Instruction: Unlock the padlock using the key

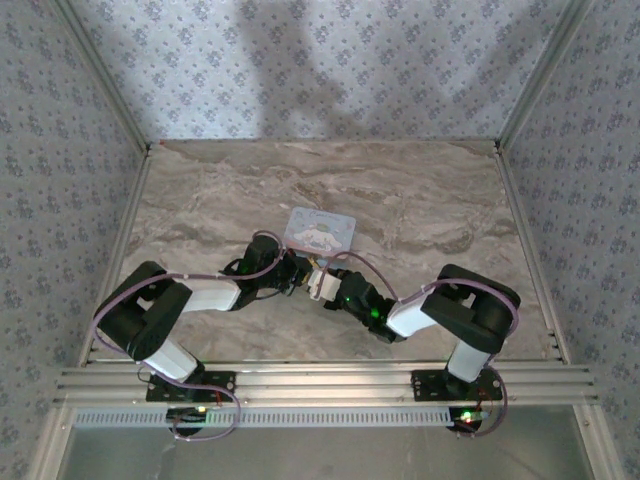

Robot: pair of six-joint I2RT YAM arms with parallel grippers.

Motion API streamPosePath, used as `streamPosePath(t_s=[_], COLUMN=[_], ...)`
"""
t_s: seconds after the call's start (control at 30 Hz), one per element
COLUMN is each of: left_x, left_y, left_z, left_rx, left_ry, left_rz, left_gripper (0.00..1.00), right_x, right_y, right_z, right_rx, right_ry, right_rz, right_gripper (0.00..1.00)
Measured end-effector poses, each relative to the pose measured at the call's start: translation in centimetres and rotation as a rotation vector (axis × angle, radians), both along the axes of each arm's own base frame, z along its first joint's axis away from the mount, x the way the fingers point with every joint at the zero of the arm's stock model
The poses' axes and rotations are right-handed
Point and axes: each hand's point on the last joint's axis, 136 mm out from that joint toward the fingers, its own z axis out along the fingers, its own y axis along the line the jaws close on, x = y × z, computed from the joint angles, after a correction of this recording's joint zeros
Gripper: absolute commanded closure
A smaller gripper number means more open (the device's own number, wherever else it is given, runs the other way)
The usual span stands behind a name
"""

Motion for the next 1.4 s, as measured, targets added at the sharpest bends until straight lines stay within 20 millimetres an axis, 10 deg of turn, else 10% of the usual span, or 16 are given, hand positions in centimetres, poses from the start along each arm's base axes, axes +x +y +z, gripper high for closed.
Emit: streamPosePath(t_s=[0.9,1.4], left_x=[0.5,-0.2], left_y=[-0.2,-0.2], left_z=[0.5,0.6], left_rx=[-0.007,0.015], left_ry=[-0.015,-0.015], left_rz=[0.012,-0.014], left_gripper=[0.99,0.55], right_x=[0.4,1.1], right_y=[-0.1,-2.0], right_z=[0.5,-0.2], right_rx=[0.304,0.444], right_ry=[0.203,0.359], right_rz=[-0.153,-0.230], right_gripper=[1.00,1.00])
